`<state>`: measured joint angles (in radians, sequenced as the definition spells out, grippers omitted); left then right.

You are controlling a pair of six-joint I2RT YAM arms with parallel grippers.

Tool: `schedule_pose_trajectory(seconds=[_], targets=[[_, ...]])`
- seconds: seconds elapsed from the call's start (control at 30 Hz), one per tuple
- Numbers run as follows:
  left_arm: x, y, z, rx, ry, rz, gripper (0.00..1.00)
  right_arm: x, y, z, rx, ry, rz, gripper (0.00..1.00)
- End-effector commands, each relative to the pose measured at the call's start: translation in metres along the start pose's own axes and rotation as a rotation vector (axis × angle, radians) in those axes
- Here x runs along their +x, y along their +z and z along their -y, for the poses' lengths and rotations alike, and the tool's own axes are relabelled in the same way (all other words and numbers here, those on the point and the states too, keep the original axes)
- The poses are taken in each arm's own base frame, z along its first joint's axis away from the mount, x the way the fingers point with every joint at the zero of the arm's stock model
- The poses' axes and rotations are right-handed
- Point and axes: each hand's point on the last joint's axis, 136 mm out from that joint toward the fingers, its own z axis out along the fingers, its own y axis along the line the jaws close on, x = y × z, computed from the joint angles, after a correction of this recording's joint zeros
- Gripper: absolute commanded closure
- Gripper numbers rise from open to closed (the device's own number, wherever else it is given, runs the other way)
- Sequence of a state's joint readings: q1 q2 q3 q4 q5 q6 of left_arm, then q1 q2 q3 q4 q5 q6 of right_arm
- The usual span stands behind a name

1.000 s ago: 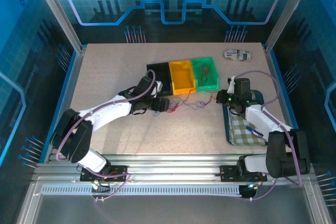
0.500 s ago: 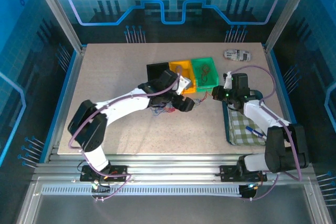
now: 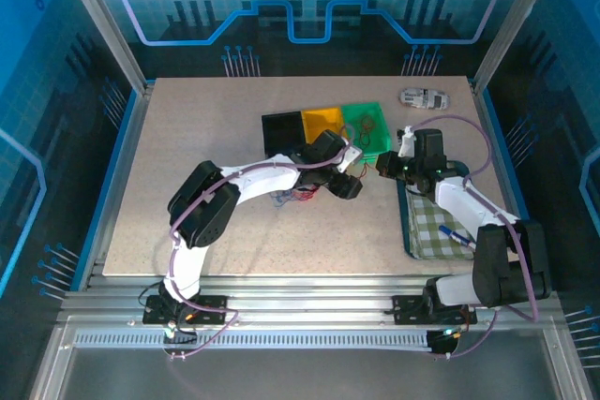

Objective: Untangle the cables

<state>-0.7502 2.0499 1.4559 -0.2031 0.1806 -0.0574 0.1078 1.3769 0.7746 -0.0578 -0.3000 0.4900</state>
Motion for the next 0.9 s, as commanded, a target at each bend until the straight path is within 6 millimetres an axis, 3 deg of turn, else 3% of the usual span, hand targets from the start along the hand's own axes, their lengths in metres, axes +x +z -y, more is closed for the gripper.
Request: schedule_pose_trajectory(seconds=[0.0,0.1,0.2,0.4,0.63,0.8,0.87], targets=[[-0.009,0.005,0.005,0.011,0.001,0.022,0.63,-0.019,-0.008,-0.006,-0.031,0.018,0.046,1.0],[-0.006,-0.003,0.007,0.014,-0.006,0.029,0.85,-0.026,-0.015,0.004,-0.01,0.05,0.072,1.0],[0.002,-0.021,0.008,0.005,-0.007,0.048,0.99,-0.033,-0.022,0.019,0.019,0.101,0.104,1.0],[0.031,-0.062,-0.006,-0.05,-0.052,0.071,1.0,-0.039,-0.035,0.056,0.156,0.171,0.15,1.0],[0.067,-0.105,-0.064,-0.07,-0.36,0.142,1.0,-0.04,-0.055,0.093,0.339,0.208,0.21,1.0],[0.083,-0.119,-0.083,-0.086,-0.435,0.158,1.0,-0.039,-0.064,0.105,0.393,0.226,0.225,1.0],[0.087,-0.118,-0.084,-0.088,-0.436,0.142,1.0,-0.043,-0.063,0.099,0.354,0.205,0.228,1.0]])
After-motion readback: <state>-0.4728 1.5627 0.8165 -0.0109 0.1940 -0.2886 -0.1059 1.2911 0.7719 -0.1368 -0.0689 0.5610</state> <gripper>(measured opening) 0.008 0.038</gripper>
